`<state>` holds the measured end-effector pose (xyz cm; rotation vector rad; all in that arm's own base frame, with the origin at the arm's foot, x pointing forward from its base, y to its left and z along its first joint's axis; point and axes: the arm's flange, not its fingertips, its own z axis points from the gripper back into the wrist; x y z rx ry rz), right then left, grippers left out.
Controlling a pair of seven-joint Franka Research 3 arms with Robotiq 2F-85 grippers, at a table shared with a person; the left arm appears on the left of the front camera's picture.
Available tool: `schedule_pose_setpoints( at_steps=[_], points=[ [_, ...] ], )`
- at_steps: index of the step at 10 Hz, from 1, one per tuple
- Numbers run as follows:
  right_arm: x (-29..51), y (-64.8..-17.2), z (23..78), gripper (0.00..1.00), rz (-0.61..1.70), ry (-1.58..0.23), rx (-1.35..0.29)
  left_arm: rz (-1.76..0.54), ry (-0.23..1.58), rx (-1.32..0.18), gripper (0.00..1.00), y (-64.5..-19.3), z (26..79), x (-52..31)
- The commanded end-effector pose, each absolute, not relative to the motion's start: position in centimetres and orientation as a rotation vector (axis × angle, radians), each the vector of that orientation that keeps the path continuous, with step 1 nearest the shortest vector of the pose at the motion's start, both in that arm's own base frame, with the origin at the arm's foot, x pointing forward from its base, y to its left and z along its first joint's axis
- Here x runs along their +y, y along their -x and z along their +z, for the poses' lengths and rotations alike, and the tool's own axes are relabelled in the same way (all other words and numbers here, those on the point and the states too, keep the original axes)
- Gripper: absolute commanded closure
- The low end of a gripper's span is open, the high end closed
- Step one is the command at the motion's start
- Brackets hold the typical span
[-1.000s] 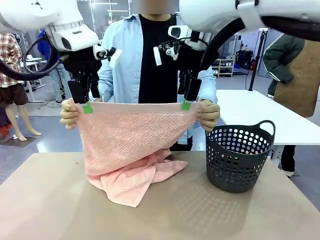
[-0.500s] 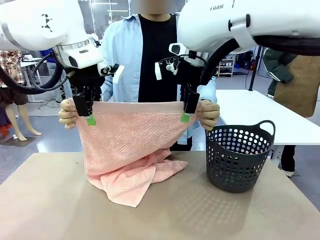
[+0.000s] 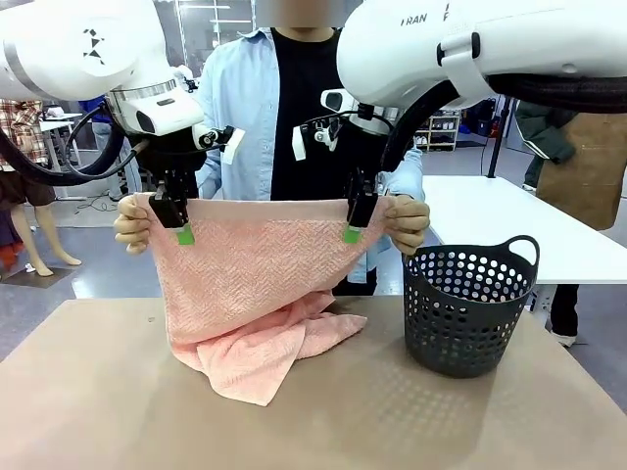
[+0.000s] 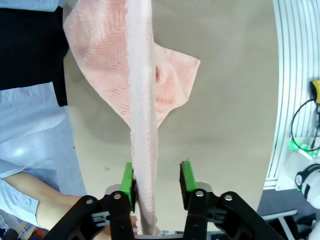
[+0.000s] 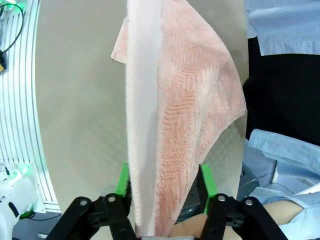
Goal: Fold the towel.
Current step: Grab the top end of the 100 cm Hotel Towel extended by the human.
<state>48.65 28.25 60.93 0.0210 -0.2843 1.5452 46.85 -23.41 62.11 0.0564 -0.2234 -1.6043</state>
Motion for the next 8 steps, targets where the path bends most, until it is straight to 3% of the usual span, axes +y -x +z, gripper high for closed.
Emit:
schedule_pose_setpoints(
  at_steps=[1, 2, 8],
  points=[
    [28.44, -48.6, 60.82, 1.0, 1.51, -0.033, -0.281, -1.57, -0.057, -0.24, 0.94, -46.93, 61.86, -23.46],
    [28.49, -48.49, 60.91, 1.0, 1.536, -0.082, -0.292, -1.566, -0.06, -0.24, 1.0, -46.85, 61.95, -23.35],
    [28.19, -48.87, 61.12, 1.0, 1.491, -0.059, -0.278, -1.555, -0.068, -0.235, 1.0, -46.74, 62.31, -23.05]
  ],
)
